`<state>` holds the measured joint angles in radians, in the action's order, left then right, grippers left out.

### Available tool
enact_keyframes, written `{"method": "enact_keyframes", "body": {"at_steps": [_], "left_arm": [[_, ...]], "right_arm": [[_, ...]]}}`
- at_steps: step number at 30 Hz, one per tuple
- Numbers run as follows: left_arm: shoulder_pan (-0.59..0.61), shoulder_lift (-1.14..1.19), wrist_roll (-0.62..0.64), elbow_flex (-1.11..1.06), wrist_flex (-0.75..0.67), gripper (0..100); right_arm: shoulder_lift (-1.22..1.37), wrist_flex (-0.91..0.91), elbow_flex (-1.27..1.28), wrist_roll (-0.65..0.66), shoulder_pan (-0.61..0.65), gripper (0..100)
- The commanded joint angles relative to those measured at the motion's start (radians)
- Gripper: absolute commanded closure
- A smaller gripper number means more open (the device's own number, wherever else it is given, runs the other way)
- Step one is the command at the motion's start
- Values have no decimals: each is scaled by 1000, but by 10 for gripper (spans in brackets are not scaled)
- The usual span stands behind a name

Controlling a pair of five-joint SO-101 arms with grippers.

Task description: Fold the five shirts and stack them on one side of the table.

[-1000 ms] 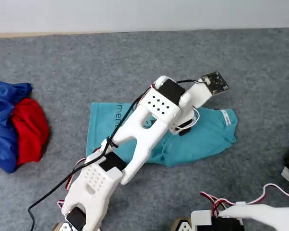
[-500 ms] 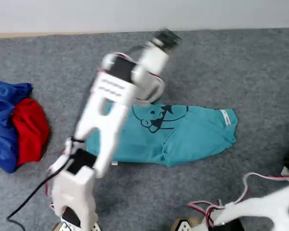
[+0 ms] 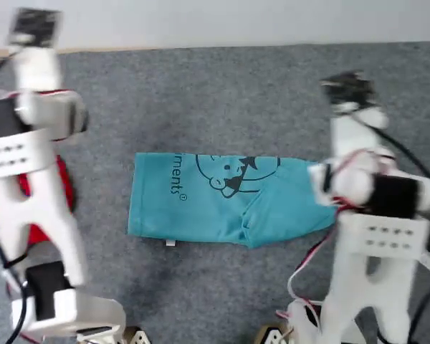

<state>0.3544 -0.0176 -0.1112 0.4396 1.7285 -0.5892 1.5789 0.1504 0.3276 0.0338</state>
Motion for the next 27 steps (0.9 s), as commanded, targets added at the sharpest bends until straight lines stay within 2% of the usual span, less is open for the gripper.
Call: {"method": "enact_keyframes", "body": {"at_steps": [1, 9, 15, 20, 25, 27], "left_arm": [[118, -66, -34, -65, 25, 844], [282, -114, -55, -222, -17, 845], [302, -155, -55, -314, -26, 845], [342, -196, -55, -369, -57, 845], [459, -215, -55, -466, -153, 845], [494, -215, -63, -496, -161, 845]], "right_arm": [[7, -56, 17, -58, 177, 850], [266, -53, -84, -170, 348, 850], [443, -56, -195, -273, 483, 850], [596, -84, -295, -348, 545, 846], [745, -186, -358, -361, 598, 818], [805, -200, -402, -439, 616, 815]]}}
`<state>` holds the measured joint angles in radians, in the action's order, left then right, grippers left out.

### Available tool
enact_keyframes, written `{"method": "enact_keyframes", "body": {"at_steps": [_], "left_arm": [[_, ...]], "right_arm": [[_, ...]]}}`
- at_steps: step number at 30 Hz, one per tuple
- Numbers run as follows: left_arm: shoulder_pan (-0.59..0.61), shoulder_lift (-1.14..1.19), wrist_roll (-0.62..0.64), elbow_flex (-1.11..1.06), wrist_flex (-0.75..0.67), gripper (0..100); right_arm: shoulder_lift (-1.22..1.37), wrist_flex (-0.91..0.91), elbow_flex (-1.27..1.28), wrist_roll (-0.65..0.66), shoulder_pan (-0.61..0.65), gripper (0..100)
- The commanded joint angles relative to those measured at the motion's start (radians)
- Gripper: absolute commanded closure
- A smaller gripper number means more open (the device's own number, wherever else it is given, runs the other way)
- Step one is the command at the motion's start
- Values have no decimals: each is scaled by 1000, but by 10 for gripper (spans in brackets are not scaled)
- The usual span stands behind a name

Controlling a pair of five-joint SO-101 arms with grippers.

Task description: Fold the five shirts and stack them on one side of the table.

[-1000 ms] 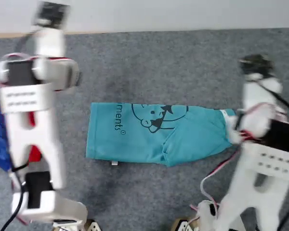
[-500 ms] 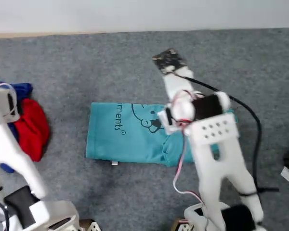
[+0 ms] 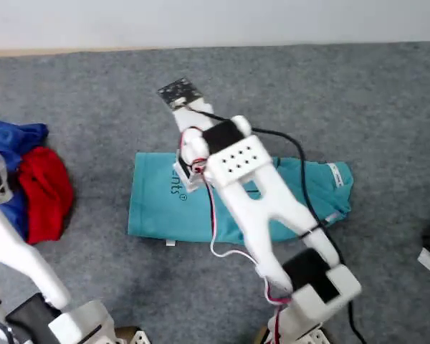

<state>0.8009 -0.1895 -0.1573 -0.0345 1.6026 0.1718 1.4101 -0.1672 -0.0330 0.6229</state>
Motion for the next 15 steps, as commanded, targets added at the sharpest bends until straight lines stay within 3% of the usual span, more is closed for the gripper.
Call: {"method": "enact_keyframes", "body": {"at_steps": [1, 6, 15], "left_arm": [[66, -43, -34, -36, -35, 845], [155, -41, -64, -99, -64, 845], [259, -41, -66, -170, -100, 845]], "right_arm": [[77, -38, -114, -117, 38, 810], [268, -8, -307, -209, 82, 742], [572, 125, -741, -304, 156, 733]]}}
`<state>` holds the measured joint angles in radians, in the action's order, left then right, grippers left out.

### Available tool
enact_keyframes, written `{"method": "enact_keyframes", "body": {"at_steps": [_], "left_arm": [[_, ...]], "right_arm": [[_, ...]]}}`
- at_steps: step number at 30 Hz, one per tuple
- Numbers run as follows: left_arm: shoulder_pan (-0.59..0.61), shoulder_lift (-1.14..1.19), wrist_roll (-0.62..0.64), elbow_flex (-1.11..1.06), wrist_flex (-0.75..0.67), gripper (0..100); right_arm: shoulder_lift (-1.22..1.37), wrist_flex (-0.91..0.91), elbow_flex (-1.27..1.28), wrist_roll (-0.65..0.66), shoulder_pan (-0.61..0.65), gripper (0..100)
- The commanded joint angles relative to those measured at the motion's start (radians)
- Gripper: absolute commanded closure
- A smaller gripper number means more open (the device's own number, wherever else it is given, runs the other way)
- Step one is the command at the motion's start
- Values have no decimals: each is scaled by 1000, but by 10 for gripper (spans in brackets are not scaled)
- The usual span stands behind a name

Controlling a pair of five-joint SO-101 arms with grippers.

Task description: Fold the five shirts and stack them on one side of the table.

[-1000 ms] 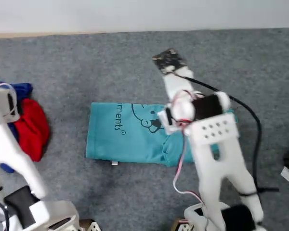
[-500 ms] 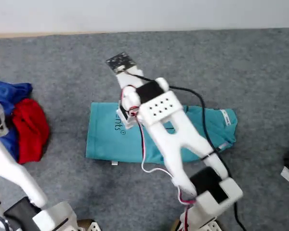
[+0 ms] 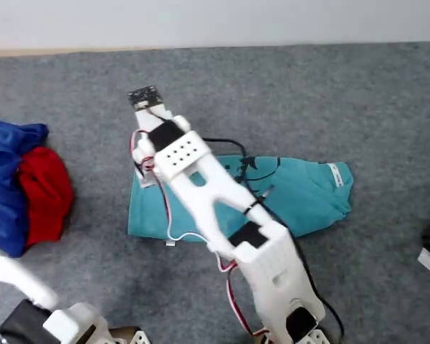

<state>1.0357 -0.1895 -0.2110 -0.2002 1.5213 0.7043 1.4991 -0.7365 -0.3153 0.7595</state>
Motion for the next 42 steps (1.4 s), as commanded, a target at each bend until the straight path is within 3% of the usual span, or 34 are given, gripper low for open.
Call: {"method": "enact_keyframes", "body": {"at_steps": [1, 11, 19, 30, 32, 38, 42], "left_arm": [[29, -41, -12, -4, -18, 845], [64, -43, -12, -4, -9, 845], [129, -43, -37, -5, -14, 845], [129, -43, -44, -5, -12, 845], [129, -43, -44, -5, -12, 845], [129, -43, -46, -5, -14, 845], [126, -41, -46, -5, -14, 845]], "right_arm": [[67, 47, -219, -25, 27, 733], [286, 79, -489, -25, 111, 732], [390, 48, -509, -21, 130, 732], [484, 48, -509, -20, 130, 737], [495, 48, -509, -20, 130, 767], [515, 42, -509, 23, 130, 989], [510, 39, -509, 29, 124, 986]]}}
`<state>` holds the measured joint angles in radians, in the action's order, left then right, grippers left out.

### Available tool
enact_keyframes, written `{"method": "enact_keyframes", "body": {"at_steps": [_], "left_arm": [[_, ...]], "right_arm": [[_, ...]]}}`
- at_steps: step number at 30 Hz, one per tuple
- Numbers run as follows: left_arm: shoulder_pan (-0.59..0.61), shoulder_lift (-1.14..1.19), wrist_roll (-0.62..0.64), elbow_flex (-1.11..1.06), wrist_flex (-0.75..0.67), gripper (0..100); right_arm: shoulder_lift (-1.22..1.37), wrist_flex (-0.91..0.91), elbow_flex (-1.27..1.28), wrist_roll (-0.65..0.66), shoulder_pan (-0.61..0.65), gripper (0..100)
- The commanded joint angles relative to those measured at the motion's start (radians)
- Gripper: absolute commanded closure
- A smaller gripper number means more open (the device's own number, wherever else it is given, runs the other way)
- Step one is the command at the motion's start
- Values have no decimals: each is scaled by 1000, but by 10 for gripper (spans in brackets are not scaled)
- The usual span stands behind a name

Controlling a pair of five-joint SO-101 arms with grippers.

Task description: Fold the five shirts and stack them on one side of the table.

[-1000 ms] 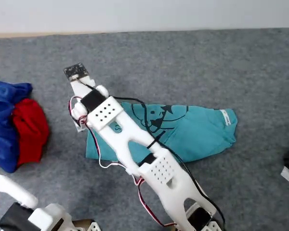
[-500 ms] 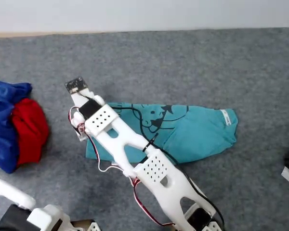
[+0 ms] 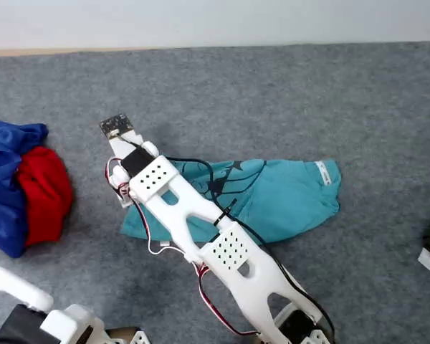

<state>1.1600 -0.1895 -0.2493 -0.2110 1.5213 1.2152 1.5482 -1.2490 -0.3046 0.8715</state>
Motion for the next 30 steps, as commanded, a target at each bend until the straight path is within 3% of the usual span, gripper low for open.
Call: {"method": "enact_keyframes", "body": {"at_steps": [1, 9, 14, 19, 30], "left_arm": [[0, -41, -8, 5, -14, 845], [-3, -41, -8, 5, -15, 845], [-5, -41, -8, 5, -15, 845], [-26, -41, -8, 5, -15, 845], [-74, -43, -8, 10, -14, 845]], "right_arm": [[-1, -10, 2, 18, 12, 990], [-33, 38, -61, 20, -5, 990], [-74, 177, -195, 21, -33, 990], [-119, 246, -270, 95, -85, 990], [-308, 251, -152, 147, -232, 990]]}}
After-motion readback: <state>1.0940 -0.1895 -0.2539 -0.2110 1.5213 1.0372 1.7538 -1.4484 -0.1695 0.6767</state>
